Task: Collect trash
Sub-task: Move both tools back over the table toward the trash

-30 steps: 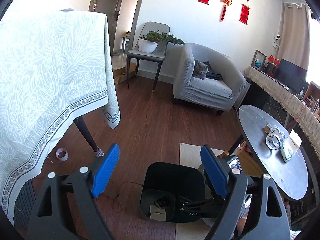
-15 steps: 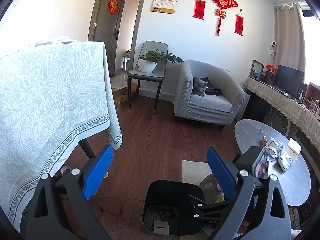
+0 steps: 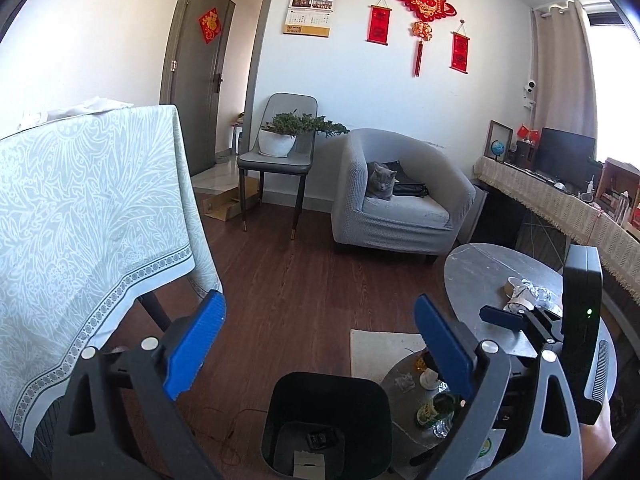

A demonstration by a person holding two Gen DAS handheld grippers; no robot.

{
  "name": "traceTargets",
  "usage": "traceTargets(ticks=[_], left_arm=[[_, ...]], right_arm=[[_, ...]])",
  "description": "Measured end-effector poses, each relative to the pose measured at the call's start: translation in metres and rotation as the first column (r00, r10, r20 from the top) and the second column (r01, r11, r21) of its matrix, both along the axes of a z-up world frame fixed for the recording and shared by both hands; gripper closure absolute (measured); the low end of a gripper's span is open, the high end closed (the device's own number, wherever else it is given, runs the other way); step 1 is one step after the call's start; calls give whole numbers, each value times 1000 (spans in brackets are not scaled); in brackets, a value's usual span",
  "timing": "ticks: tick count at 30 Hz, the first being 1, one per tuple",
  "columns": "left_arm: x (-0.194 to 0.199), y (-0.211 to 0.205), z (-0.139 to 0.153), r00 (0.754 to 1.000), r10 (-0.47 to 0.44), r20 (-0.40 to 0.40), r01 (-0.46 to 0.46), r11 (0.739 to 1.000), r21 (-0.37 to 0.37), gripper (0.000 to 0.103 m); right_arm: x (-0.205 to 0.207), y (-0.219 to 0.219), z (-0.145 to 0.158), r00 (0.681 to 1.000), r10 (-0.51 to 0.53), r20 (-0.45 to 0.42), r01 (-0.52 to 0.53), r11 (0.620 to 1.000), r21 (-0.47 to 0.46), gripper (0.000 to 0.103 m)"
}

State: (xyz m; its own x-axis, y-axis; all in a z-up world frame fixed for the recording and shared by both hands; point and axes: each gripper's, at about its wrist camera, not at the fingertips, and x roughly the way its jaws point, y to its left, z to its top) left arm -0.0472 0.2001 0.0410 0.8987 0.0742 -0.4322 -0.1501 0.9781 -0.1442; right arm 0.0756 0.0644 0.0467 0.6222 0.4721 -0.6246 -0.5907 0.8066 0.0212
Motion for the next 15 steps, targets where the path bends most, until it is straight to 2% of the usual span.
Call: traceTargets(ticks=[8, 15], left_arm=[[14, -39, -4, 999, -47, -5, 47, 999, 4, 6], [26, -74, -10, 993, -117, -19, 116, 993, -30, 6]], right_arm=[[3, -55, 11, 998, -65, 13, 65, 998, 9, 6], [4, -100, 17, 993, -116, 14, 116, 993, 11, 6]])
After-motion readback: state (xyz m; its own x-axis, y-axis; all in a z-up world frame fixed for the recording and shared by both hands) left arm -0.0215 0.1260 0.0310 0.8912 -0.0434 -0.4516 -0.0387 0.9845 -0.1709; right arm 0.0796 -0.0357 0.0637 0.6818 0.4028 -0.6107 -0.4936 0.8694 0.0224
